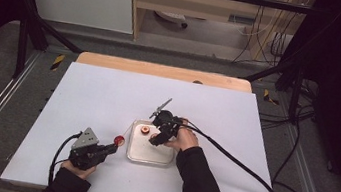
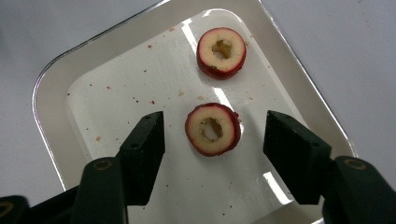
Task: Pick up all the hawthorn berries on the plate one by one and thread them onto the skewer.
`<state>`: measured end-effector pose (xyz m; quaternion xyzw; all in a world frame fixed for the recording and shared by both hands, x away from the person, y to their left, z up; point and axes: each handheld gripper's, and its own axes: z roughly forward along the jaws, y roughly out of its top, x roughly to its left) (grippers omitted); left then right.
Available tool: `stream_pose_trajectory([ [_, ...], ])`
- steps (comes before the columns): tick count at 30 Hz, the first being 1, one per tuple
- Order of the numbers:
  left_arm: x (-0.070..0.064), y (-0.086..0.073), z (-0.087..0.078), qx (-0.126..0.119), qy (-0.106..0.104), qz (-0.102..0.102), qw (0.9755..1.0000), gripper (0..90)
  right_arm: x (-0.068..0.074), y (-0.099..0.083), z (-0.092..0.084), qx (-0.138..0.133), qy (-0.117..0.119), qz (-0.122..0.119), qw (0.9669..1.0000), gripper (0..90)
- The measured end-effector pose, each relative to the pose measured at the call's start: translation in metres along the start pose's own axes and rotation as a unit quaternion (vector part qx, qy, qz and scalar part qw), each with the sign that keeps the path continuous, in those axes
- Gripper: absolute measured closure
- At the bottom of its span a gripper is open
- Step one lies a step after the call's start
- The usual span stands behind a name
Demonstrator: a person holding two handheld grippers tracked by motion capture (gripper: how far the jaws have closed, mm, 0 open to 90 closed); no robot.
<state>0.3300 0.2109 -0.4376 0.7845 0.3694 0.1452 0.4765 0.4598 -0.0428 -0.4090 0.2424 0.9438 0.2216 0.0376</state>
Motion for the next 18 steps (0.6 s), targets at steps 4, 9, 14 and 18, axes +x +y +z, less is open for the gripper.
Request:
stream_pose_trajectory([
  [4,-0.001,0.000,0.000,0.000,0.000,0.002,1.0000,88.0,-0.001,0.001,0.004,0.003,0.011,0.003,0.9999,47.7],
  [9,-0.001,0.000,0.001,0.002,0.000,0.002,1.0000,88.0,-0.003,0.001,0.007,0.015,0.020,0.001,0.9997,52.6],
  [14,-0.001,0.000,0.001,0.003,0.000,0.005,1.0000,88.0,-0.005,0.001,0.010,0.019,0.018,-0.003,0.9997,56.0],
  [18,-0.001,0.000,0.001,0.004,-0.001,0.005,1.0000,88.0,-0.005,0.001,0.011,0.022,0.020,-0.002,0.9995,58.6],
])
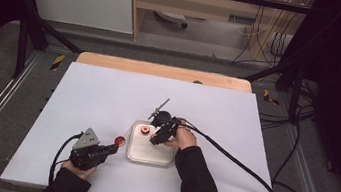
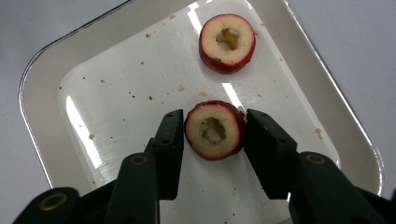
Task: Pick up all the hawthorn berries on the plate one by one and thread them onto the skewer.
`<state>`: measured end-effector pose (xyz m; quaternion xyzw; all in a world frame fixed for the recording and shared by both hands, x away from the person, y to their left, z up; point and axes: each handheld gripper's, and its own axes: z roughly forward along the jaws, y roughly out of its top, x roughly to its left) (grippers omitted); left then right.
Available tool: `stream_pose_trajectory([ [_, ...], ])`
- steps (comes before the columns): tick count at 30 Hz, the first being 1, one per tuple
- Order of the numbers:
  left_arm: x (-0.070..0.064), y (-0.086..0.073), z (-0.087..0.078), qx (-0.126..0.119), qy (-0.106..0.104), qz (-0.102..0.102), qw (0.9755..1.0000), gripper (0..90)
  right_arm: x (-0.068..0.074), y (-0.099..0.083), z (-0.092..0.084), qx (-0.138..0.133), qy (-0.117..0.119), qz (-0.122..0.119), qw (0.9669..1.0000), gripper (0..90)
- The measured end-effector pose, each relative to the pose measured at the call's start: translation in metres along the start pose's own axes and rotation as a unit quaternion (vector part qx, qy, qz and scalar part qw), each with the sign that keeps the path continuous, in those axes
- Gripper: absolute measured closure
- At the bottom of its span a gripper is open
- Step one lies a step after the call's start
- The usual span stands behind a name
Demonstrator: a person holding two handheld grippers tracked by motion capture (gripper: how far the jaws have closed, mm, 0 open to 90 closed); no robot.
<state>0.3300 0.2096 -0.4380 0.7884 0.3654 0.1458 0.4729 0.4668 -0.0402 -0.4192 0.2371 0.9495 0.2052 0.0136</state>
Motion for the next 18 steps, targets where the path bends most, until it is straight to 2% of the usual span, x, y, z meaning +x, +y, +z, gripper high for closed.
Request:
stream_pose_trajectory([
  [7,0.000,0.000,0.000,0.001,0.000,0.001,1.0000,88.0,0.000,0.000,-0.001,0.000,0.000,0.002,1.0000,59.4],
  [9,0.000,0.000,0.000,0.000,0.000,0.001,1.0000,88.0,0.001,0.000,-0.004,-0.005,0.004,0.017,0.9998,59.5],
  [13,-0.001,0.000,-0.001,-0.003,0.000,0.000,1.0000,88.0,0.004,0.000,-0.016,-0.032,0.012,0.046,0.9984,59.6],
  [15,-0.001,0.000,-0.001,-0.006,0.000,-0.002,1.0000,88.0,0.005,0.000,-0.024,-0.050,0.014,0.069,0.9963,59.6],
  [18,-0.002,0.000,-0.002,-0.009,0.000,-0.001,1.0000,88.0,0.006,-0.002,-0.037,-0.079,0.020,0.107,0.9909,59.7],
])
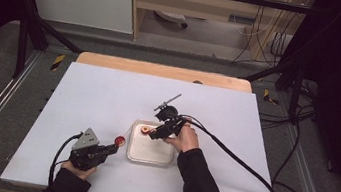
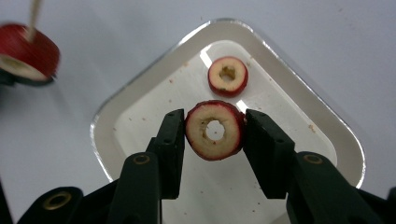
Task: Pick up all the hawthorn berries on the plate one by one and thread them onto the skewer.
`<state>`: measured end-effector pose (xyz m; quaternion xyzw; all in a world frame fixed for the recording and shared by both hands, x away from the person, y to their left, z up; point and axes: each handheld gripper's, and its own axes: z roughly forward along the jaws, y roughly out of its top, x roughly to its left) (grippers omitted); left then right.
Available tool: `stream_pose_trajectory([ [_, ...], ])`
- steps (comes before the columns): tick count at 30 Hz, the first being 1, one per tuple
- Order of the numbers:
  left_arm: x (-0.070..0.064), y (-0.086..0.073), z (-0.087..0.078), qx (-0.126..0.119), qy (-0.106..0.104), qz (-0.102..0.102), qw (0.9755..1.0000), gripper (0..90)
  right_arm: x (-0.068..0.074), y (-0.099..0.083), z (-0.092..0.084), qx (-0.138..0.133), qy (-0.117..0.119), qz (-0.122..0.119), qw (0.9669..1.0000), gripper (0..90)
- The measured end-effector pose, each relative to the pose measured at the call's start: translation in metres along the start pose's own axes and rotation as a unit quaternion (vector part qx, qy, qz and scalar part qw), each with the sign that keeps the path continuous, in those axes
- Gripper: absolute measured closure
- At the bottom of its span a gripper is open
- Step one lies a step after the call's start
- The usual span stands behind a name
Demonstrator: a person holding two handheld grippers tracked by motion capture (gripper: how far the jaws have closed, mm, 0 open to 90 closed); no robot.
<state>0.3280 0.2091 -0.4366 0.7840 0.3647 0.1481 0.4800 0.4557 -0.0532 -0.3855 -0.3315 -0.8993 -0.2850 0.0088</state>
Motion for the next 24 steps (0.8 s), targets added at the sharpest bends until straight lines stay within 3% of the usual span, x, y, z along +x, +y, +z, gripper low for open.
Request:
stream_pose_trajectory([
  [4,-0.001,0.000,0.000,-0.004,0.001,0.000,1.0000,88.0,0.003,-0.003,-0.014,-0.053,0.031,0.054,0.9967,59.8],
  [10,-0.003,0.000,-0.002,-0.014,0.003,0.000,0.9999,88.0,0.004,-0.017,-0.029,-0.135,0.063,0.109,0.9829,59.8],
  [15,-0.005,0.001,-0.003,-0.021,0.004,-0.001,0.9998,88.0,0.005,-0.032,-0.036,-0.201,0.091,0.146,0.9644,59.7],
  [21,-0.008,0.001,-0.005,-0.034,0.006,-0.009,0.9994,88.1,0.009,-0.044,-0.037,-0.268,0.113,0.180,0.9398,59.8],
  [24,-0.010,0.001,-0.005,-0.040,0.008,-0.011,0.9991,88.1,0.010,-0.047,-0.036,-0.299,0.127,0.197,0.9249,59.8],
])
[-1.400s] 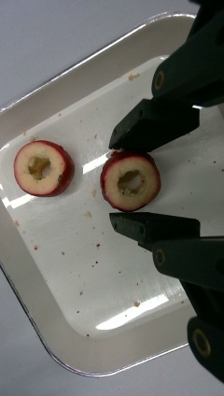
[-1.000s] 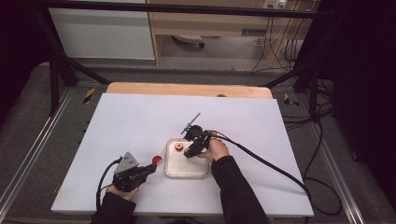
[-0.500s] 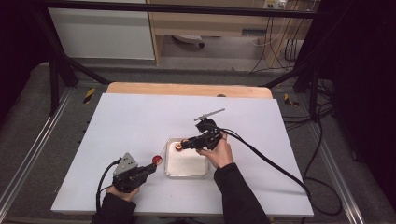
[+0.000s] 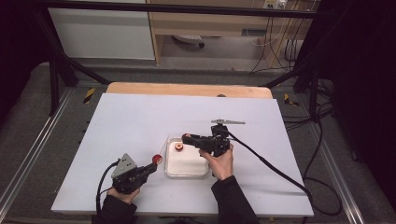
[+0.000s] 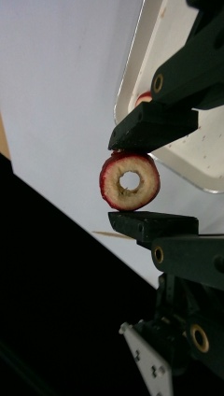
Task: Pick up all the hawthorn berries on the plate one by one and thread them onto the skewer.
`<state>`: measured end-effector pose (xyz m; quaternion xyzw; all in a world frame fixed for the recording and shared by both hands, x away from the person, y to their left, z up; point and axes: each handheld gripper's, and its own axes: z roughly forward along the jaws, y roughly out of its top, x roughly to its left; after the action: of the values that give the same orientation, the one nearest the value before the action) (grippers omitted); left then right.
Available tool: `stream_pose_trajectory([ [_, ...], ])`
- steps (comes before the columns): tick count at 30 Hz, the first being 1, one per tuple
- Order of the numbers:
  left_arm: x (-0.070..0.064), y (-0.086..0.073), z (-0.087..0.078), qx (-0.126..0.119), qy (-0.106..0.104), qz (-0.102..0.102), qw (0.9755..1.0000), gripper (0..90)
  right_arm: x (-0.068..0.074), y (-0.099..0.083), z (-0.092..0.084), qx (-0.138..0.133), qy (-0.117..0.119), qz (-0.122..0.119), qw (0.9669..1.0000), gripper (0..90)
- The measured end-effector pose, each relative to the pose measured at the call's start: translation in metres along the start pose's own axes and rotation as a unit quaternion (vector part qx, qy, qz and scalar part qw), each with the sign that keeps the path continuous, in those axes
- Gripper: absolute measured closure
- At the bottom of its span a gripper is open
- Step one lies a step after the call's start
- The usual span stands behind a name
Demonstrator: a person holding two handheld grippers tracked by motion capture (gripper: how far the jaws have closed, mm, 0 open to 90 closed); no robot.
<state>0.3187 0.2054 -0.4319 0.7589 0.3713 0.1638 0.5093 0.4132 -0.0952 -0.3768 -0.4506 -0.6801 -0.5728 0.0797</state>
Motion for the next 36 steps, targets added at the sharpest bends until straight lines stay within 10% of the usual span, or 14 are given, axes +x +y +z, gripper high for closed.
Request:
stream_pose_trajectory([
  [14,-0.011,0.001,-0.001,-0.019,-0.009,-0.007,0.9998,88.0,0.010,-0.005,0.002,-0.115,0.047,0.048,0.9911,59.9],
  [22,-0.023,0.005,0.002,-0.033,-0.016,-0.010,0.9993,88.1,0.014,-0.007,0.002,-0.179,0.072,0.063,0.9792,59.9],
  [36,-0.043,0.020,0.019,-0.053,-0.020,-0.025,0.9981,88.0,0.016,-0.011,0.003,-0.217,0.110,0.099,0.9648,60.1],
])
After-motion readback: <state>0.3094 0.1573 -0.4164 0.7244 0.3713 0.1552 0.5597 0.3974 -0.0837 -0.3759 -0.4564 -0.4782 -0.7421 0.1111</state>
